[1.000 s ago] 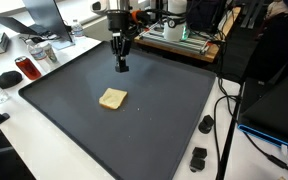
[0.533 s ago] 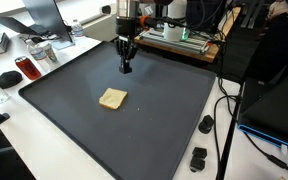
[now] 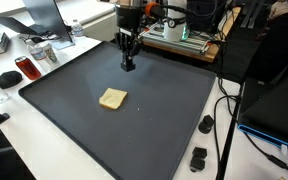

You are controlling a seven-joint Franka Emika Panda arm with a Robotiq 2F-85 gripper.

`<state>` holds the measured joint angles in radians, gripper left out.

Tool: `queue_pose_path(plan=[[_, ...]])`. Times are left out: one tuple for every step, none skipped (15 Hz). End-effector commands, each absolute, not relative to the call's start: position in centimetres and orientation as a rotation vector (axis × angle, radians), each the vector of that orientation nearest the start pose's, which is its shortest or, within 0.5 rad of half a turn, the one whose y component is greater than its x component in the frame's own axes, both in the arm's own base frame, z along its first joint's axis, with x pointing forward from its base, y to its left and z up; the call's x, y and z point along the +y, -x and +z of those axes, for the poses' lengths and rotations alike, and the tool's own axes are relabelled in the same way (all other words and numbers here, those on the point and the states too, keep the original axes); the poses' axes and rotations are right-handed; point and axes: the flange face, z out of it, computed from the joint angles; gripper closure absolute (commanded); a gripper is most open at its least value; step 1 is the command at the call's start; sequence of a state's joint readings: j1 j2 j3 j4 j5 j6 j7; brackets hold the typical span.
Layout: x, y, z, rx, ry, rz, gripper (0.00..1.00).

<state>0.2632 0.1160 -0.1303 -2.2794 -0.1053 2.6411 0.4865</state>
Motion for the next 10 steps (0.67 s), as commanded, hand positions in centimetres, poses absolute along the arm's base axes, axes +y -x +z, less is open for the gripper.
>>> queue_pose_path(plan=[[6.5,-56.6,32.2,0.461,3.104,-0.257,0.95],[6.0,-57.2,31.5,0.496,3.111,-0.222,0.95],[5.5,-57.7,30.7,0.515,3.109,-0.192,0.95],[5.1,-58.2,30.0,0.537,3.112,-0.174,0.95],[4.9,-58.8,29.0,0.545,3.104,-0.157,0.95],[4.7,-59.5,28.1,0.576,3.103,-0.171,0.95],[4.6,-60.0,27.3,0.579,3.106,-0.164,0.95],[4.5,-60.6,26.3,0.584,3.105,-0.167,0.95],[4.5,-61.0,25.5,0.582,3.102,-0.157,0.95],[4.4,-61.5,24.7,0.589,3.103,-0.159,0.95]])
